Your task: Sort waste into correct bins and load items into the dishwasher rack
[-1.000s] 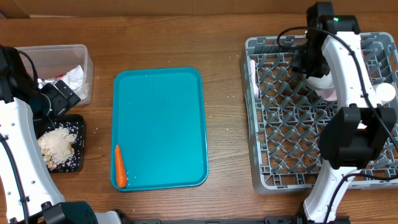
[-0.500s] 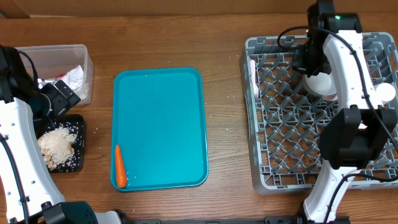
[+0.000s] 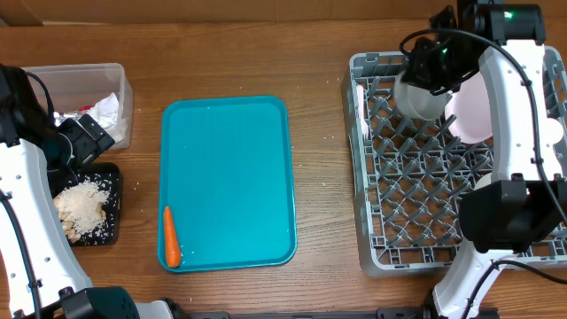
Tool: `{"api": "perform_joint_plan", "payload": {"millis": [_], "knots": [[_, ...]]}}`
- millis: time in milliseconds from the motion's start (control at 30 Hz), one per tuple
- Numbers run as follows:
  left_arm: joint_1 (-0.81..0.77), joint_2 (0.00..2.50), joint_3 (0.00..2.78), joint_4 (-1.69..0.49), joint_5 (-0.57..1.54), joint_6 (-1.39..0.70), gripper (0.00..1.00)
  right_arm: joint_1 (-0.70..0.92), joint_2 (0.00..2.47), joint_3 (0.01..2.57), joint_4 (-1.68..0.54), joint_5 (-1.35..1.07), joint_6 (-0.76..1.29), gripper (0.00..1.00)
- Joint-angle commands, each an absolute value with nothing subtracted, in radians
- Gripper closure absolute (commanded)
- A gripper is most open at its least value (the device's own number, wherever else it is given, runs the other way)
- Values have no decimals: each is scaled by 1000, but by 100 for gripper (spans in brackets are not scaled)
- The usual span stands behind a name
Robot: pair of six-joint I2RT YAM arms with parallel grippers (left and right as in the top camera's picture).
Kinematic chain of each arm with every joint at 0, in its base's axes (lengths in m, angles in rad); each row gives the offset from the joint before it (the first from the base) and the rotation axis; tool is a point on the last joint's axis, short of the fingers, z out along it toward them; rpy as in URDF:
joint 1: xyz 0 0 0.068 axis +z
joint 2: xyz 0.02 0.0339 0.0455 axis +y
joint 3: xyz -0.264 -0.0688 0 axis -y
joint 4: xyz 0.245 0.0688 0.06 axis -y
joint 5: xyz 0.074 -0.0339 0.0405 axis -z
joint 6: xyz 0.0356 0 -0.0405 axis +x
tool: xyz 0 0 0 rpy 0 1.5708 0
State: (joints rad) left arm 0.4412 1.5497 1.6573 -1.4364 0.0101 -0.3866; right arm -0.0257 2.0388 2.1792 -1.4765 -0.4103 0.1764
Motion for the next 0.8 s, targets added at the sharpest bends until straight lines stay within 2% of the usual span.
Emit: {"api": "perform_joint_plan", "payload": {"millis": [0, 367, 767], "knots": [[445, 1549, 1657, -1436, -1, -393, 0, -29, 2009, 2155, -1454, -614, 121, 96], [445, 1549, 1657, -1436, -1, -393, 0, -34, 2011, 1993, -1286, -735, 123, 96], [445, 1549, 1657, -1436, -1, -393, 0, -169, 2011, 1962, -1222, -752, 129, 96]]}}
